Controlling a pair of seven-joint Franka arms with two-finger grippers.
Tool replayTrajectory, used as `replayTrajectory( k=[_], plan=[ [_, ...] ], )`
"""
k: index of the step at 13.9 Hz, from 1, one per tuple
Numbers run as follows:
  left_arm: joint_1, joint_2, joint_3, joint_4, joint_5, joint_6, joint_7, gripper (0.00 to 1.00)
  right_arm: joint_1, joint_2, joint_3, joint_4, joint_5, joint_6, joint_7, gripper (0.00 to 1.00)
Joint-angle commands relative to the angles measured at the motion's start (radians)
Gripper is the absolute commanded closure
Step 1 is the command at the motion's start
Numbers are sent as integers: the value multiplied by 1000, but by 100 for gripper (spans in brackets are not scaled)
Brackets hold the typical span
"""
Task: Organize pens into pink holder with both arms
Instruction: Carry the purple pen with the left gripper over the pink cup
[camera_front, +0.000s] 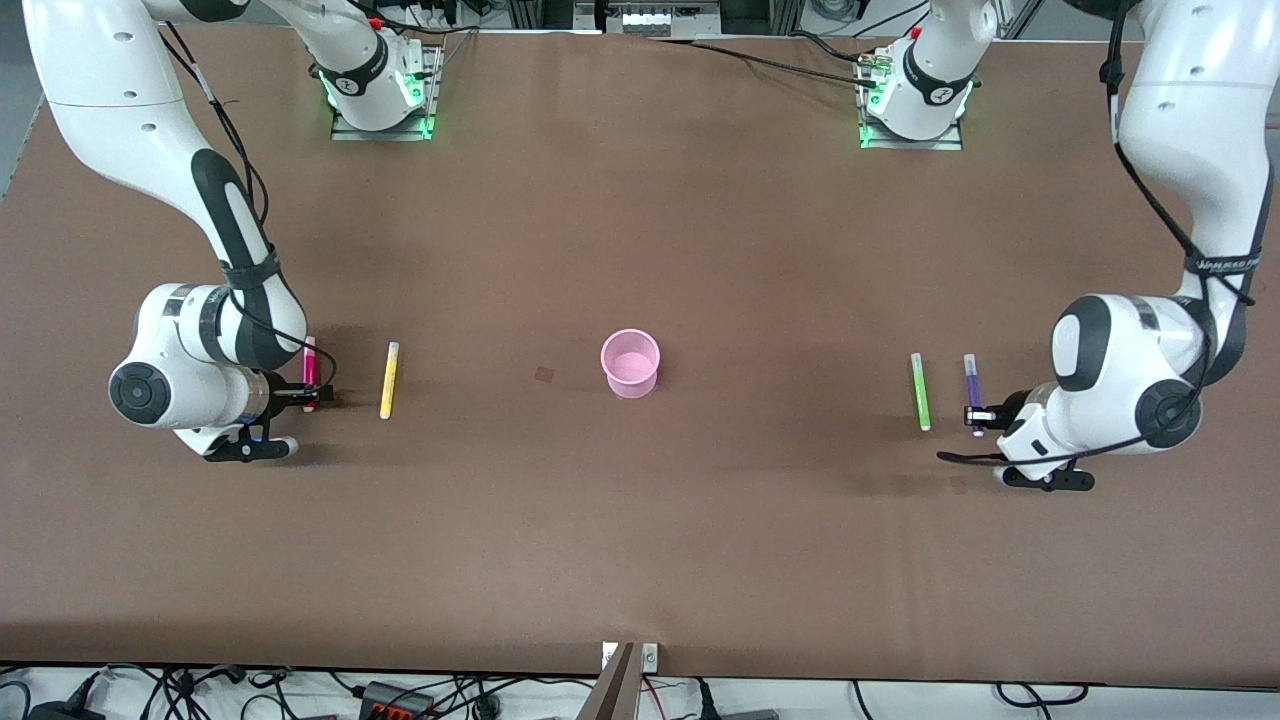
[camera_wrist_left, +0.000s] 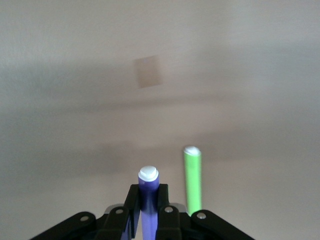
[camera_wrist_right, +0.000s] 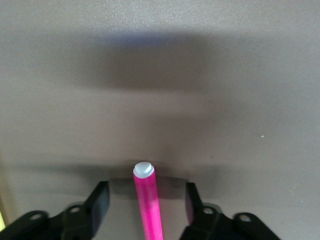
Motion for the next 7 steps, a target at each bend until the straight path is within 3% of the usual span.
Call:
replayTrajectory(
  k=[1,5,7],
  plan=[
    [5,-86,-78,-11,6,-74,53,97,-1,3,4,10,-16,-2,-28,40],
    [-16,-83,-314,36,1,-227,47,98,-1,3,4,15,-16,0,-56,61],
    [-10,-42,-383,39,-148,-221,100,98,-1,3,4,19,-16,0,-56,64]
  ],
)
